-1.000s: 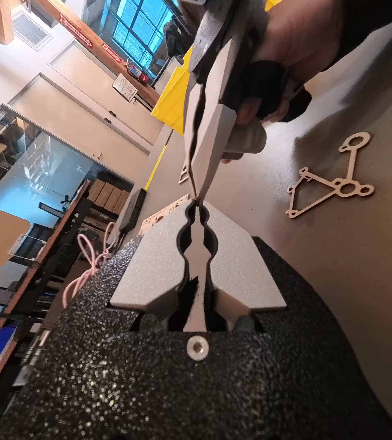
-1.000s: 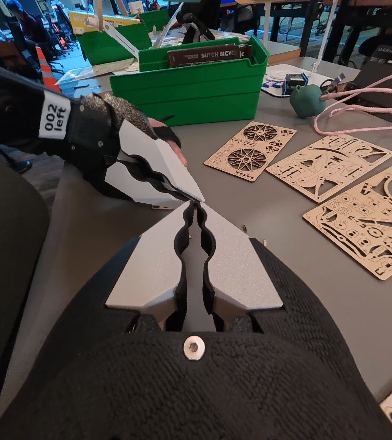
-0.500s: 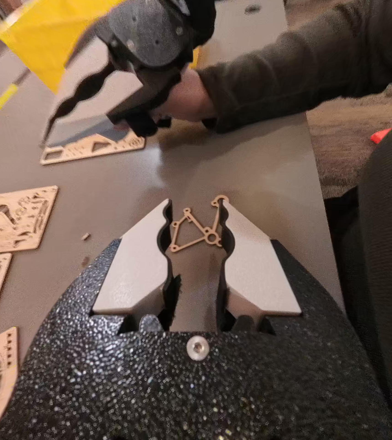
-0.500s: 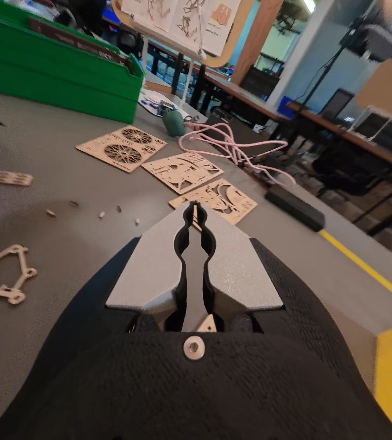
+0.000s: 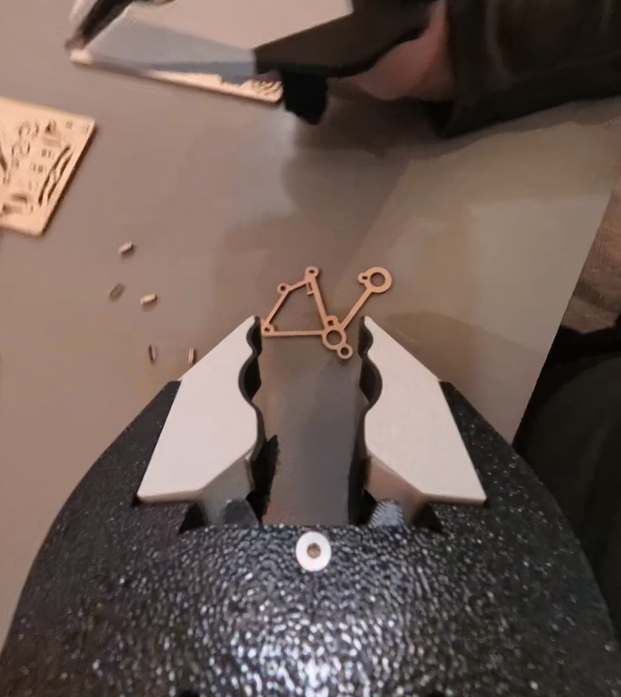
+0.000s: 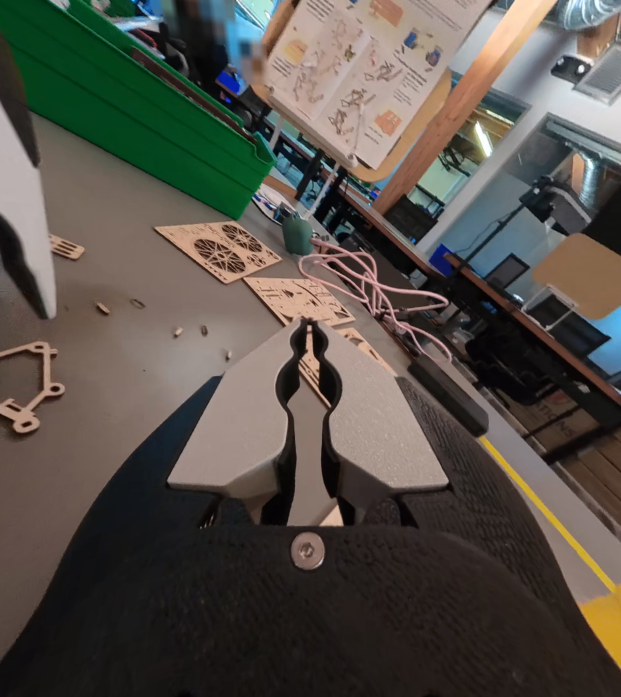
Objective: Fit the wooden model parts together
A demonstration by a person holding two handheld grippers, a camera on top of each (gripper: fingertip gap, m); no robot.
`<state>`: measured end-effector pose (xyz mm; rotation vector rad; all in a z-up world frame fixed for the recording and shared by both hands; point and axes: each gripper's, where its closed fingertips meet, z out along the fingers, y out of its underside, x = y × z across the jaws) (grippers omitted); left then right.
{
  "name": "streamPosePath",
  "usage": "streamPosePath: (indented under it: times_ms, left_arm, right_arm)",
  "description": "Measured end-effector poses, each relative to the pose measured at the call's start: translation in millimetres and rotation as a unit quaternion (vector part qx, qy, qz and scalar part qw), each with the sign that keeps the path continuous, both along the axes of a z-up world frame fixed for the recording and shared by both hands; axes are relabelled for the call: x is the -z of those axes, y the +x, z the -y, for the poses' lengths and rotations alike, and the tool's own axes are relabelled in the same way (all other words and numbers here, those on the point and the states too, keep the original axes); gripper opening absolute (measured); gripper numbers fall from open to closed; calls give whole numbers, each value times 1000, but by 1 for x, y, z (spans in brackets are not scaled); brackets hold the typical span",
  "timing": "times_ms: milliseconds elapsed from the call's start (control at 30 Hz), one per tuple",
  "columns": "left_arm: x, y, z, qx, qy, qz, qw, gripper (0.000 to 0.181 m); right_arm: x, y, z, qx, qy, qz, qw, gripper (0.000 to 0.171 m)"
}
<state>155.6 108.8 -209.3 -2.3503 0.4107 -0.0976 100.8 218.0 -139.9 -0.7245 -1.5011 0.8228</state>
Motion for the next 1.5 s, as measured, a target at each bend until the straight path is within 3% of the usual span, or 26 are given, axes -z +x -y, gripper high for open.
streamPosePath:
  times_ms: [33,233,367,500,667,800,900,1067,1267,1500]
  left_arm:
    - [1,-3,1,-27,-11,19,999,50]
    - [8,-11,1,-141,-61,83,985,35]
    - [15,-14,1,-188,-81,29,978,28]
    - [19,-17,-2,-232,-105,9,967,36]
    - [20,-12,-1,-240,-139,-6,961,24]
    - [20,-10,2,-222,-157,-30,962,2]
    - [20,-10,2,-203,-153,-39,966,0]
    - [20,-16,4,-189,-123,-56,973,0]
    - [14,-17,9,-179,-82,-37,980,0]
    - [11,-12,5,-166,-61,-20,984,0]
  right_arm:
    - [-1,0,4,-10,5,-6,1000,1]
    - [-5,2,27,-79,10,-21,997,1]
    - [-12,10,34,-108,-12,-30,994,1]
    - [-19,18,40,-118,-1,-47,992,1]
    - [-22,22,44,-126,-6,-56,990,1]
    - [-24,22,41,-124,-21,-55,991,1]
    - [-19,20,42,-126,-27,-37,991,1]
    - [21,14,55,-179,-33,109,977,1]
    - [66,31,63,-261,-92,326,904,1]
    - [86,43,59,-267,-31,390,881,1]
